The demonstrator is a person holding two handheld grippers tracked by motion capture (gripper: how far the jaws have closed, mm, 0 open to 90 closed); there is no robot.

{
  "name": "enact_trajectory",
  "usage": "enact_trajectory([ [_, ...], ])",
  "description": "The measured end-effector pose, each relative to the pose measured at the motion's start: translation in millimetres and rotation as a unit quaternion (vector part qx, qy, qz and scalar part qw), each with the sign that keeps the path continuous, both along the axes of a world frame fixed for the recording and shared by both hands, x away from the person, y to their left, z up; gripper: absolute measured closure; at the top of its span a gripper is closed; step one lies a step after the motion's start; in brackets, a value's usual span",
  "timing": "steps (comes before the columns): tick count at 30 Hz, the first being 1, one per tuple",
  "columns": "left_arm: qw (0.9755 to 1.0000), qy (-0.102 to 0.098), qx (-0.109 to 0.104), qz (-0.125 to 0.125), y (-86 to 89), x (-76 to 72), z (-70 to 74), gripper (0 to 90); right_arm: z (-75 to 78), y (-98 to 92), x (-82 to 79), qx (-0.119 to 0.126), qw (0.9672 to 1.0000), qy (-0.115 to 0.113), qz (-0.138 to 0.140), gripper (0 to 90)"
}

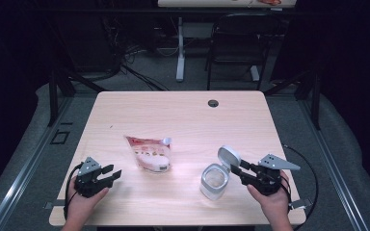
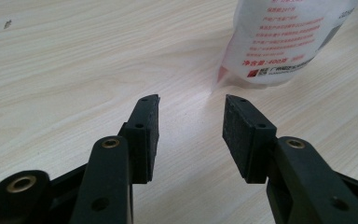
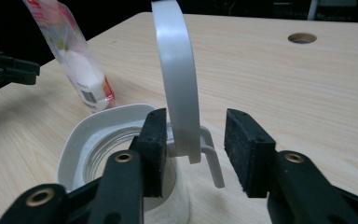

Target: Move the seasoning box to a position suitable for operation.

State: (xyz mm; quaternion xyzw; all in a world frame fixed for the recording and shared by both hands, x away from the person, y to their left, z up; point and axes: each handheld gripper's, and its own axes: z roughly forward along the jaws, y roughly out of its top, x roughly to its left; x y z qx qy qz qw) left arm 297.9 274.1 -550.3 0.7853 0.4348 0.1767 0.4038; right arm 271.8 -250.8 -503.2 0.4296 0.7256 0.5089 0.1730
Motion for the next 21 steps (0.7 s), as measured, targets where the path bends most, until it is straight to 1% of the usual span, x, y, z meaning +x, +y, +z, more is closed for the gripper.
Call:
enact_trajectory([
  [1,1.0000,0.000,0.000,0.000,0.3,-0.2,0.2,56.1,1.1,-1.3,-1.8,0.002,1.0000,-0.007,-0.001,56.6],
  [3,1.0000,0.002,-0.003,-0.002,0.3,-0.7,1.1,56.2,4.4,-4.2,-4.6,0.002,0.9999,-0.014,-0.006,54.9],
  [5,1.0000,0.003,-0.005,-0.005,-0.6,-0.5,1.8,56.5,7.5,-6.8,-8.2,0.000,0.9999,-0.014,-0.008,53.7],
  [7,0.9999,0.004,-0.002,-0.012,-1.0,0.0,4.1,57.4,10.6,-8.8,-12.8,-0.008,0.9997,-0.019,-0.015,52.4],
  [10,0.9998,0.002,-0.009,-0.017,-2.4,0.6,9.4,58.7,15.7,-11.8,-19.1,-0.009,0.9997,-0.020,-0.013,52.0],
  [13,0.9997,0.000,-0.011,-0.022,-4.0,1.8,16.4,59.5,21.7,-14.0,-23.7,-0.017,0.9997,-0.016,-0.011,52.7],
  [14,0.9996,-0.001,-0.014,-0.025,-4.7,2.7,19.1,60.0,24.1,-14.8,-24.5,-0.024,0.9996,-0.013,-0.008,53.7],
  [16,0.9992,0.002,-0.020,-0.033,-6.5,5.0,24.3,60.3,28.9,-14.6,-25.5,-0.025,0.9996,-0.009,-0.004,56.8],
  [18,0.9991,0.002,-0.020,-0.038,-9.8,6.8,29.6,61.3,34.5,-14.4,-25.4,-0.028,0.9995,-0.009,0.004,60.1],
  [21,0.9984,0.002,-0.027,-0.050,-15.1,11.4,37.9,60.7,43.4,-11.8,-24.4,-0.037,0.9992,-0.013,0.012,62.4],
])
